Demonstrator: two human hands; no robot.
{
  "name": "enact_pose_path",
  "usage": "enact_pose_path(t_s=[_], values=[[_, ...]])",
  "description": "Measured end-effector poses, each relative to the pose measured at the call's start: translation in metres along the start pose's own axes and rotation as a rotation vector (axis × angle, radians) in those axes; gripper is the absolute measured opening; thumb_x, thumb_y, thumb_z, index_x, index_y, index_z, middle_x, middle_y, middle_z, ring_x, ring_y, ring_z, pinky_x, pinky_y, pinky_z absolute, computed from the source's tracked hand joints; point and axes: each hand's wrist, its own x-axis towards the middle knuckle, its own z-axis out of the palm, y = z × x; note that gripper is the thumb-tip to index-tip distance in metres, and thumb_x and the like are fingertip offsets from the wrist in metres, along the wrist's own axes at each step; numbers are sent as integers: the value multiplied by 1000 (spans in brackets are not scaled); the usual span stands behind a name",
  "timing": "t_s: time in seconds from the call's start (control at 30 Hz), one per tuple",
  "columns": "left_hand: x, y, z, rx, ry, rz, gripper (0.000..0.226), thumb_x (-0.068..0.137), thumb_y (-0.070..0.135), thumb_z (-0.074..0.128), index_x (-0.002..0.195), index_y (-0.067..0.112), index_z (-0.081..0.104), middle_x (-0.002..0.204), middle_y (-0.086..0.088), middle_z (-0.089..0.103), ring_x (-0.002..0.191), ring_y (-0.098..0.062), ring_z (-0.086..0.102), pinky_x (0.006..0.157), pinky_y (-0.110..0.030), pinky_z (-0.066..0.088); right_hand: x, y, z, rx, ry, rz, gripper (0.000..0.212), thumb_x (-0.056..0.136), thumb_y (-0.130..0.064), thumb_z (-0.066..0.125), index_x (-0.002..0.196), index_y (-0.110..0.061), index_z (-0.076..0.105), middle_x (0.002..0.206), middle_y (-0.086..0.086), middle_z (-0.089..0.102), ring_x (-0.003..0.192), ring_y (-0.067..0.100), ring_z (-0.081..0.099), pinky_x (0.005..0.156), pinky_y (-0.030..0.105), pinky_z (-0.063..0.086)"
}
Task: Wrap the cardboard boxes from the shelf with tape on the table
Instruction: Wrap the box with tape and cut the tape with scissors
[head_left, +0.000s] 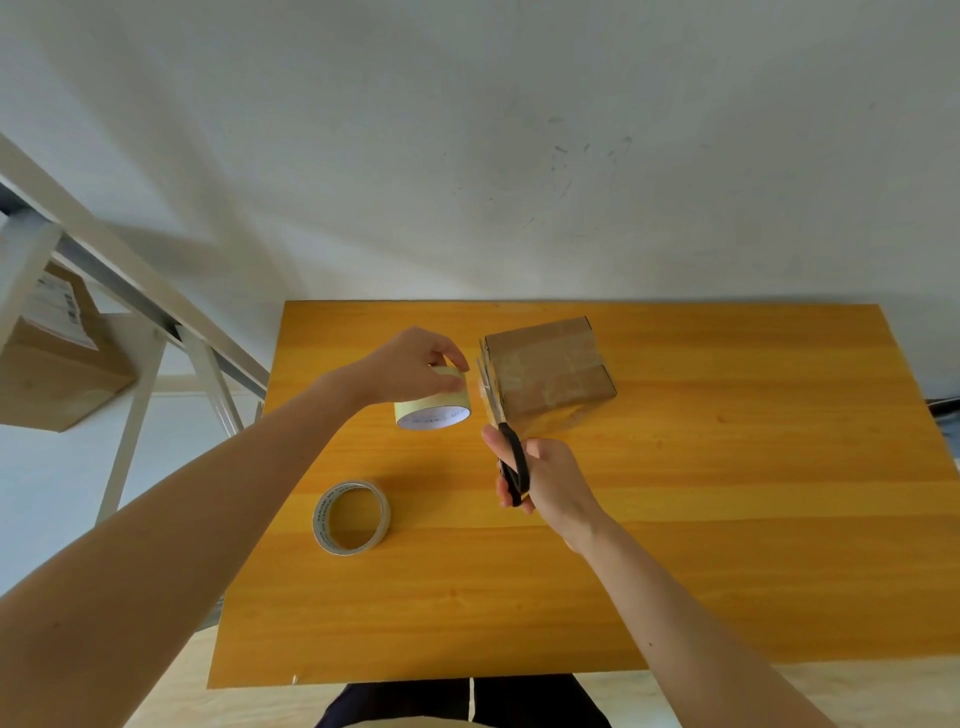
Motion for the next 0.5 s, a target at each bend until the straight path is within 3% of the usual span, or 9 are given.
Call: enact_pose_path(t_s=[0.17, 0.33, 0.5], values=[[-1, -2, 1, -10, -11, -17, 15, 84, 21, 66, 98, 21, 68, 85, 6, 64, 78, -11, 58, 62, -19, 42, -2, 1, -2, -54, 55, -50, 49, 85, -45, 66, 60, -5, 53, 49, 7, 55, 46, 11, 51, 51, 13, 42], [-3, -1, 0, -9, -1, -1, 17, 84, 21, 66, 101, 19, 67, 82, 5, 63, 74, -11, 56, 59, -18, 40, -2, 0, -8, -72, 98, -78, 39, 82, -38, 72, 63, -8, 56, 52, 8, 58, 45, 15, 53, 56, 21, 48], [-3, 0, -1, 32, -17, 12, 16, 83, 21, 66, 100, 20, 66, 84, 1, 62, 74, -14, 54, 61, -21, 41, -4, -1, -10, -88, 63, -68, 47, 82, -42, 71, 52, -11, 51, 49, 8, 53, 43, 13, 48, 50, 15, 41]])
